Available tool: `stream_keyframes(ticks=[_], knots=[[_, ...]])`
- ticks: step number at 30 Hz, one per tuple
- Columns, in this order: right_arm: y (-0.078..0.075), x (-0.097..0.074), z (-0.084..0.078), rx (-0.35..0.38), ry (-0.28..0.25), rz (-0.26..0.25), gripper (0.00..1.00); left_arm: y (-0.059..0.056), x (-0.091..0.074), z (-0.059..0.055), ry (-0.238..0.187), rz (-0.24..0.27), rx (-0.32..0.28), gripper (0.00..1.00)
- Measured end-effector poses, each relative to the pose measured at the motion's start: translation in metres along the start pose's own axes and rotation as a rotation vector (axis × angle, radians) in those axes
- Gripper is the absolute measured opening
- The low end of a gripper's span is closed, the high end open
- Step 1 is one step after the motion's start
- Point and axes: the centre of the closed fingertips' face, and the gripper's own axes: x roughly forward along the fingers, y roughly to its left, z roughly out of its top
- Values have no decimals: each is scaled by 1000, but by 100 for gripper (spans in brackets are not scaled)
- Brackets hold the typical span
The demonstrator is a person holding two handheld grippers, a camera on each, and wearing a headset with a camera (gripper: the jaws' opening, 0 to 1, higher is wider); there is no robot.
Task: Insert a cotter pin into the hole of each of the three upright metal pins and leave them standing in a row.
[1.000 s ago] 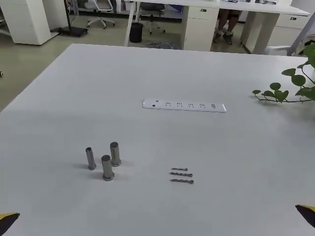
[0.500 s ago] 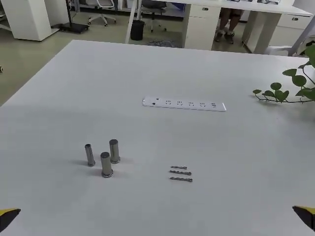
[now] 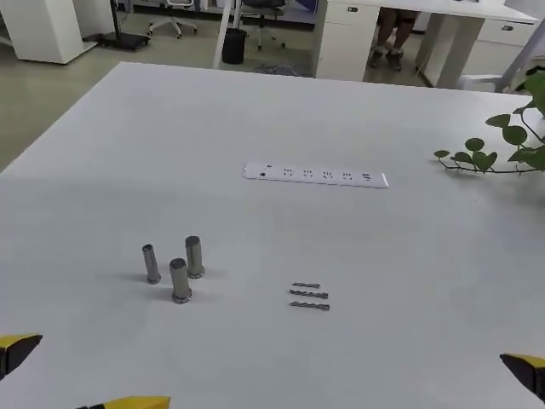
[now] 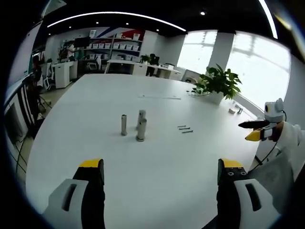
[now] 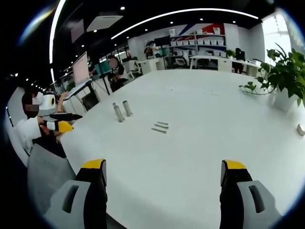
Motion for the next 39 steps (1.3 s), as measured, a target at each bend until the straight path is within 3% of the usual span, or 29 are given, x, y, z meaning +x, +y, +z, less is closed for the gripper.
stream_keyframes(ticks=[12, 19, 23, 31, 39], knots=[[0, 0, -1, 4, 14, -6, 98, -6, 36, 14, 10, -51, 58, 98], [-1, 0, -1, 14, 4, -19, 98, -3, 49, 21, -10, -63, 62, 97], [-1, 0, -1, 8, 8, -26, 98, -4, 58, 33, -44, -71, 102, 97], [-1, -3, -6, 14, 13, -29, 98, -2, 73, 45, -56, -75, 160, 91], [-1, -3, -10, 20, 21, -27, 98, 3, 91, 53, -81, -80, 187, 78]])
